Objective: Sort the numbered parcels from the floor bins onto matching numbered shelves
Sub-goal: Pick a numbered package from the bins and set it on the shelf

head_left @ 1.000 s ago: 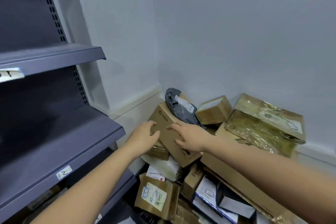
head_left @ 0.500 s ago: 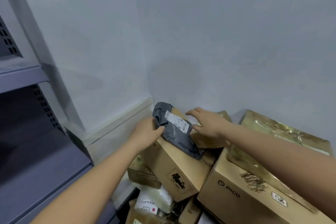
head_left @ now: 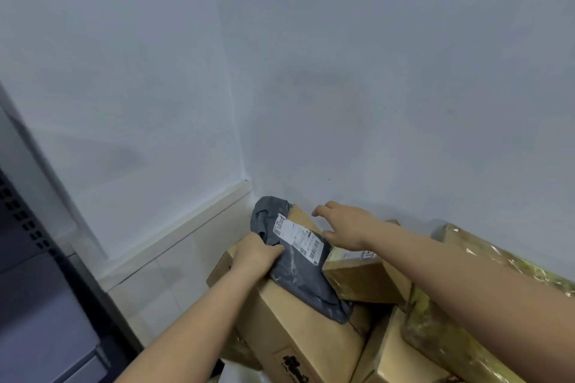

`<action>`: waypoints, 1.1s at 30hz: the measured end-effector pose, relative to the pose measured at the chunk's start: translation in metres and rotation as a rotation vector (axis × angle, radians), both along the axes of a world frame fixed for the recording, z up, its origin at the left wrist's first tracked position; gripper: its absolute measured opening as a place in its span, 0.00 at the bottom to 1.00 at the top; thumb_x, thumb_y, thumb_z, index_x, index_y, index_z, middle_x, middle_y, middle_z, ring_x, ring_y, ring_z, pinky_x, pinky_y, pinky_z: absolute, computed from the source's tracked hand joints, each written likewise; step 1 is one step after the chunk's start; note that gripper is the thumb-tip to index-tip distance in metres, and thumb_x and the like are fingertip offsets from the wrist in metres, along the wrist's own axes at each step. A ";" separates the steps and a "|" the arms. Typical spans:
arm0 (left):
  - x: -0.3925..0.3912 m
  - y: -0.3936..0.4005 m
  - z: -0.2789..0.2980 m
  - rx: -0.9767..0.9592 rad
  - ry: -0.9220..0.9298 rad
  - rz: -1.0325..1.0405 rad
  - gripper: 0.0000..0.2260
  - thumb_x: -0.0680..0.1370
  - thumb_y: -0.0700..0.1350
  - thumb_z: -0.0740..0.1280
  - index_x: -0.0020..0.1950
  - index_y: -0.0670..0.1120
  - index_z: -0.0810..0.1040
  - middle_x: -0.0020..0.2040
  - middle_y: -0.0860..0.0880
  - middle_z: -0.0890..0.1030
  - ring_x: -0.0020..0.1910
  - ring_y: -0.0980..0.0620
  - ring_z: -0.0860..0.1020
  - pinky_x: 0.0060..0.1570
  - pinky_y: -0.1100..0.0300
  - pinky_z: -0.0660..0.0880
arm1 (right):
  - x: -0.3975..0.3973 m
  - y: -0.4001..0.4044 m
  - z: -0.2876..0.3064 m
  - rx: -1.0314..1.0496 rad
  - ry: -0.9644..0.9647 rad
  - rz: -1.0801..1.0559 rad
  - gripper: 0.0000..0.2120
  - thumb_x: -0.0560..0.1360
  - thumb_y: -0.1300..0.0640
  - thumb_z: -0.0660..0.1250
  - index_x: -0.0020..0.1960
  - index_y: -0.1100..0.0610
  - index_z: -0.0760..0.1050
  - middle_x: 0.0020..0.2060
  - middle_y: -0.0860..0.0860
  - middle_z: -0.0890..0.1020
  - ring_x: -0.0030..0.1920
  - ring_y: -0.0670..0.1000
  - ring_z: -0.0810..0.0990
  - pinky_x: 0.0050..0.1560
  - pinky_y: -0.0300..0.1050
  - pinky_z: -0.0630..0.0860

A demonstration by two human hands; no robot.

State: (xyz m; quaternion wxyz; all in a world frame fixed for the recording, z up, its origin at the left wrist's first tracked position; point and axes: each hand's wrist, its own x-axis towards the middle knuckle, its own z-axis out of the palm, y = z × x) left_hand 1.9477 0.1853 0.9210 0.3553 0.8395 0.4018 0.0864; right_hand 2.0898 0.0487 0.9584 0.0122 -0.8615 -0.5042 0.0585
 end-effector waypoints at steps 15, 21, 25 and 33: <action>-0.004 0.008 0.040 -0.081 -0.463 0.068 0.06 0.78 0.36 0.55 0.50 0.43 0.70 0.42 0.47 0.75 0.39 0.50 0.71 0.34 0.59 0.64 | -0.007 0.003 -0.012 0.001 0.139 -0.101 0.29 0.78 0.50 0.62 0.74 0.59 0.58 0.69 0.58 0.69 0.68 0.59 0.70 0.66 0.52 0.69; -0.013 0.013 0.076 -0.188 -0.655 0.108 0.08 0.79 0.37 0.53 0.49 0.43 0.70 0.43 0.48 0.75 0.42 0.51 0.72 0.37 0.58 0.65 | -0.008 0.007 0.006 0.143 0.314 -0.152 0.49 0.72 0.46 0.72 0.79 0.59 0.44 0.76 0.57 0.60 0.74 0.57 0.63 0.71 0.50 0.64; -0.015 0.021 0.093 -0.261 -0.734 0.142 0.10 0.78 0.37 0.52 0.50 0.45 0.71 0.48 0.46 0.77 0.47 0.48 0.75 0.48 0.54 0.71 | -0.013 0.008 0.021 0.253 0.656 -0.151 0.47 0.71 0.50 0.75 0.79 0.56 0.49 0.75 0.54 0.65 0.72 0.55 0.67 0.70 0.48 0.66; -0.025 0.021 0.110 -0.438 -0.891 0.205 0.18 0.76 0.36 0.52 0.61 0.48 0.74 0.57 0.46 0.80 0.54 0.46 0.80 0.58 0.48 0.77 | -0.032 0.003 0.029 0.406 0.996 -0.146 0.16 0.76 0.61 0.70 0.61 0.52 0.71 0.53 0.49 0.80 0.49 0.47 0.79 0.44 0.37 0.76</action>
